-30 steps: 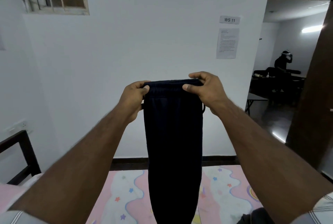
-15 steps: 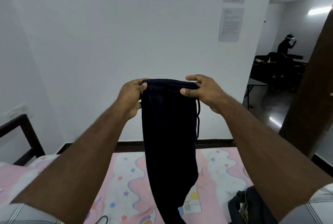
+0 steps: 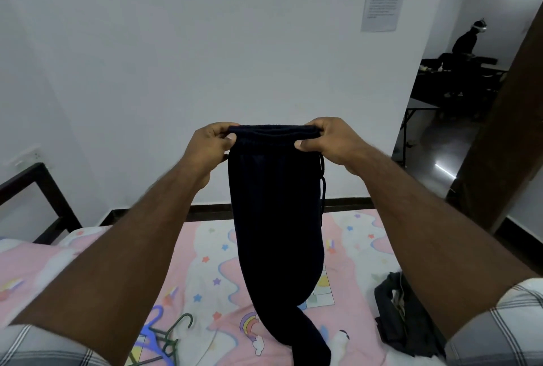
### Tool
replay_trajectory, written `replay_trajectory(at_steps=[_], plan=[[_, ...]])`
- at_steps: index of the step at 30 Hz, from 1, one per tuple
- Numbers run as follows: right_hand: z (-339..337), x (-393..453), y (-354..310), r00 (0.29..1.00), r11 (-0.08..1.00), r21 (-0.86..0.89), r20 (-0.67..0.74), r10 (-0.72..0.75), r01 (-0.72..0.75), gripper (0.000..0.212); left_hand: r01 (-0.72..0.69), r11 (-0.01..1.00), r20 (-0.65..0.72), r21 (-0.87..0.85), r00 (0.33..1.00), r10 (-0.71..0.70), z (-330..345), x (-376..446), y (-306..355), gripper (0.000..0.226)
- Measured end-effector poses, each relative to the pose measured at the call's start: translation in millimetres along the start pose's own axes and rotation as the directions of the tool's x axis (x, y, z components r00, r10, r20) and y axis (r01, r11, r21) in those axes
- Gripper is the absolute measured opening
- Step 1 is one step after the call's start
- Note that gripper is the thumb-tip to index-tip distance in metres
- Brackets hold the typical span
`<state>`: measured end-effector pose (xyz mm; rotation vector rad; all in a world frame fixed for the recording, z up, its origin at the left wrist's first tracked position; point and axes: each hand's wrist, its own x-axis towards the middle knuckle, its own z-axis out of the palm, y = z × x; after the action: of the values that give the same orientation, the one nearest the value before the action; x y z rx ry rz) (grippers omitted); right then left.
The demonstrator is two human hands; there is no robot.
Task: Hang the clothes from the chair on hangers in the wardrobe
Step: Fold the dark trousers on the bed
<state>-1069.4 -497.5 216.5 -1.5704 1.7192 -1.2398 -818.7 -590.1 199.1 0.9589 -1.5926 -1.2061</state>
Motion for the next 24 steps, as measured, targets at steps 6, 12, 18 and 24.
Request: replay_trajectory(at_steps=[6,12,18,24], plan=[[24,2,24,0.997,0.968,-0.243,-0.046,0.057,-0.067,0.026,0.084,0.993,-0.058,0.087,0.995,-0.08,3,4,-32,0.023],[41,16,65,0.988,0.949,-0.273,-0.04,0.151,-0.156,0.025,0.279,0.96,-0.057,0.023,0.959,-0.277,18,20,-74,0.022],[48,55,113,0.982,0.95,-0.255,0.001,0.189,-0.182,0.018,0.362,0.931,-0.078,-0.051,0.928,-0.365,34,62,-128,0.023],[45,110,147,0.982,0.964,-0.186,-0.022,0.19,-0.191,0.017,0.322,0.94,-0.134,-0.11,0.933,-0.335,58,118,-156,0.025]])
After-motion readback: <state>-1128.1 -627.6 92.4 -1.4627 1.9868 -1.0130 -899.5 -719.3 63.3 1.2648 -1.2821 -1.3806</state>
